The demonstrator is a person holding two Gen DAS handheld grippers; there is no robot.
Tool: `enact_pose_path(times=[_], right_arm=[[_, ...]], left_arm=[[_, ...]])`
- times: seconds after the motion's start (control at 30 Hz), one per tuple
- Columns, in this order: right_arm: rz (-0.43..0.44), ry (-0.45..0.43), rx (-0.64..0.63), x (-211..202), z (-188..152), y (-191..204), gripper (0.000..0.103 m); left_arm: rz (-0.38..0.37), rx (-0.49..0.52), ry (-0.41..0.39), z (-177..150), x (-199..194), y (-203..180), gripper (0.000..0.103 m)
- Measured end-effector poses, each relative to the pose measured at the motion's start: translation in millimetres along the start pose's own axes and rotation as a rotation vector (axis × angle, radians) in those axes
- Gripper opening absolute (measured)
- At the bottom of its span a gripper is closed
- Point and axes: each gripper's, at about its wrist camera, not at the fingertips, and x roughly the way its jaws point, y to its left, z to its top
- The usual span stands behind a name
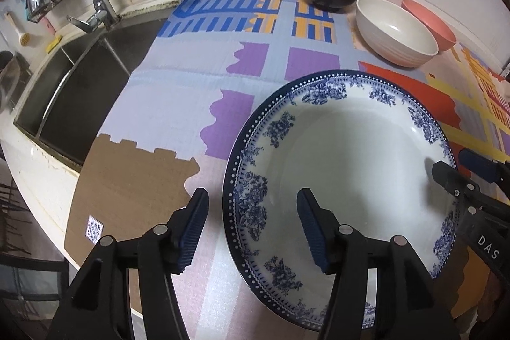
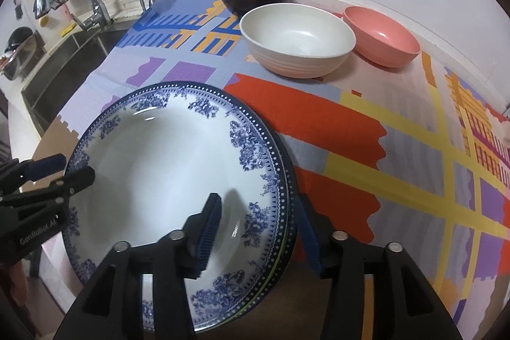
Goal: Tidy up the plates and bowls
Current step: 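Lower the small plate onto the plate stack and open both grippers, then move both grippers to the rim of the white bowl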
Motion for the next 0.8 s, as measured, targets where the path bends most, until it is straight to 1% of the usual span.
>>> enact_pose_path(times=[0.13, 0.2, 0.27, 0.5, 0.63, 0.8], right_arm=[[-0.019, -0.032, 0.001, -7, 3, -2, 0.053], [-0.019, -0.042, 0.003, -10, 4, -4, 0.055], [-0.016, -0.048, 0.008, -13, 5, -6, 0.055], [-0.02, -0.08, 0.056, -24, 12, -17, 0.055], [-0.05, -0.104, 0.083, -31, 20, -23, 0.055], [-0.072, -0.144, 0.116, -38, 32, -33, 0.055]], left_arm=[[0.01, 0.009, -0.028, 2, -7, -2, 0.06], [0.009, 0.014, -0.042, 5, -11, -3, 0.063], [0.006, 0.02, -0.064, 7, -16, -3, 0.064], [-0.01, 0.103, -0.169, 21, -26, -13, 0.066], [-0.065, 0.119, -0.198, 38, -27, -17, 0.066], [-0.098, 0.147, -0.246, 58, -34, -26, 0.066]])
